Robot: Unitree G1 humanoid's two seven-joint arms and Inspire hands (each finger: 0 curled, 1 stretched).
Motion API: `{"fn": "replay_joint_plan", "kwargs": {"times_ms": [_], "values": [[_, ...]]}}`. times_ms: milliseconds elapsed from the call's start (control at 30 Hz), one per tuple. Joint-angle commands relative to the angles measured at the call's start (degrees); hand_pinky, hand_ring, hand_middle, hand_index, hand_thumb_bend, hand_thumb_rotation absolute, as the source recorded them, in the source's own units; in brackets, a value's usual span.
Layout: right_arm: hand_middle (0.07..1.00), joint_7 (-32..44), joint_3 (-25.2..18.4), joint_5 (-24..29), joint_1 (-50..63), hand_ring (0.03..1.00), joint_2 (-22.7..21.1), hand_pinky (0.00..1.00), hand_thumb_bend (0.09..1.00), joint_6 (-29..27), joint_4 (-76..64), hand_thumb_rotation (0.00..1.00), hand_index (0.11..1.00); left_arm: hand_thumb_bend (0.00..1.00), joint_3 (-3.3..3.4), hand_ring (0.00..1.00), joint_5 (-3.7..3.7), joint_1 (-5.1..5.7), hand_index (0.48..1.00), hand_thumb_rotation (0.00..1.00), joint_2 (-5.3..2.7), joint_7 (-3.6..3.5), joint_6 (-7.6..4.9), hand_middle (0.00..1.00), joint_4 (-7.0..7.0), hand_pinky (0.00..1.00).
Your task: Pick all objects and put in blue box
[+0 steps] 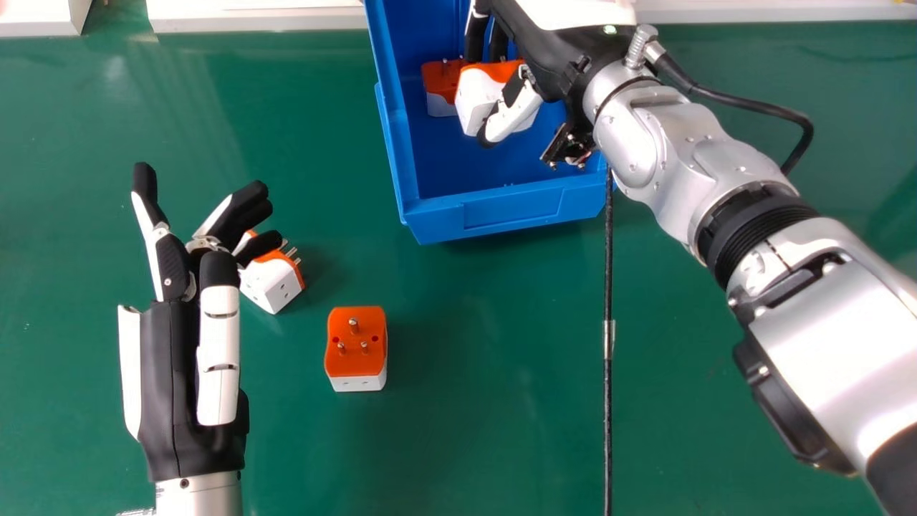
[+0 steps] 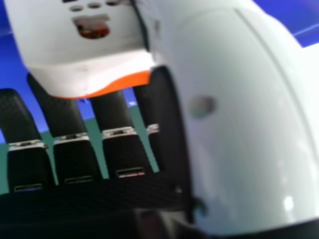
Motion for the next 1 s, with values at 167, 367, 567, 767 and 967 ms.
{"fn": "replay_joint_plan", "kwargs": {"times_ms": [167,367,567,767,967], "values": [[0.881,2.6,-0.9,1.6,-6.8,0.819,-1.5,0.62,1.000,1.1,-1.4,0.21,0.845,0.48,0.10,0.83,-0.05,-0.16,0.747,0.90,0.38,0.03,-0.85,0.82,-0.75,0.75],[0.875,1.6,-0.7,1.2,-6.8,0.815,-1.8,0.62,1.000,0.6,-1.5,0.19,0.839,0.49,0.32,0.82,0.11,-0.79,0.749,0.90,0.37,0.18,-1.41,0.82,0.01,0.75],[0.870,1.1,0.2,0.6,-7.1,0.807,-2.0,0.62,1.000,1.0,-1.5,0.21,0.837,0.49,0.29,0.82,-0.21,-1.21,0.751,0.90,0.48,-0.07,-1.71,0.82,0.62,0.75],[0.870,0.6,0.8,0.2,-7.2,0.805,-1.9,0.63,1.000,0.6,-1.6,0.22,0.836,0.49,0.27,0.82,0.20,-0.71,0.751,0.90,0.47,0.13,-1.50,0.82,-0.02,0.75],[0.850,-0.5,-0.1,1.2,-7.3,0.789,-2.5,0.62,1.000,-0.8,-2.0,0.23,0.819,0.48,0.39,0.82,0.14,-0.71,0.752,0.90,0.48,0.17,-1.50,0.82,0.45,0.75]]}}
